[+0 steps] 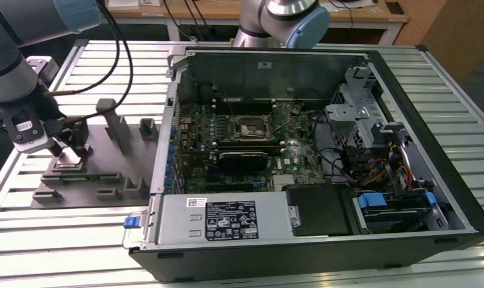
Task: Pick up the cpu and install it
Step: 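Pick up the cpu and move it towards the insertion slot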
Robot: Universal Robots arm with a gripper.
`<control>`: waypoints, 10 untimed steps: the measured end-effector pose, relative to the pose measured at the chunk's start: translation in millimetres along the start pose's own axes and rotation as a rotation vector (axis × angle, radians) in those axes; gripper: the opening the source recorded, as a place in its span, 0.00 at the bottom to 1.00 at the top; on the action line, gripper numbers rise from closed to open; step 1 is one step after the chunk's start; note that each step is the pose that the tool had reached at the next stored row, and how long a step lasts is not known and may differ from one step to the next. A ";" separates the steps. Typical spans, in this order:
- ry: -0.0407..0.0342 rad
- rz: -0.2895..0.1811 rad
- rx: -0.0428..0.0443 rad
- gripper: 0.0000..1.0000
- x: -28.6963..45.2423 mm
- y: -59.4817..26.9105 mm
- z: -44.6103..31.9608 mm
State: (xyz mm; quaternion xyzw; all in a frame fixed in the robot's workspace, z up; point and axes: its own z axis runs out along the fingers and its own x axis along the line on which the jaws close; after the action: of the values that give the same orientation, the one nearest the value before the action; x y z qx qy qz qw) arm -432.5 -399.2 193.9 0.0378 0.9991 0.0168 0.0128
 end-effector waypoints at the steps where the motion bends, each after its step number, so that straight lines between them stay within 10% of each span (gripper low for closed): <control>1: 0.0001 0.000 0.0003 0.53 0.0 -0.1 0.0; 10: 0.0001 -0.003 0.0006 0.66 -0.2 -0.1 0.2</control>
State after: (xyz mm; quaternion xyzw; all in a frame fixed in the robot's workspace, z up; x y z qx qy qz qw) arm -432.3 -399.3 193.8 0.0363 0.9991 0.0165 0.0128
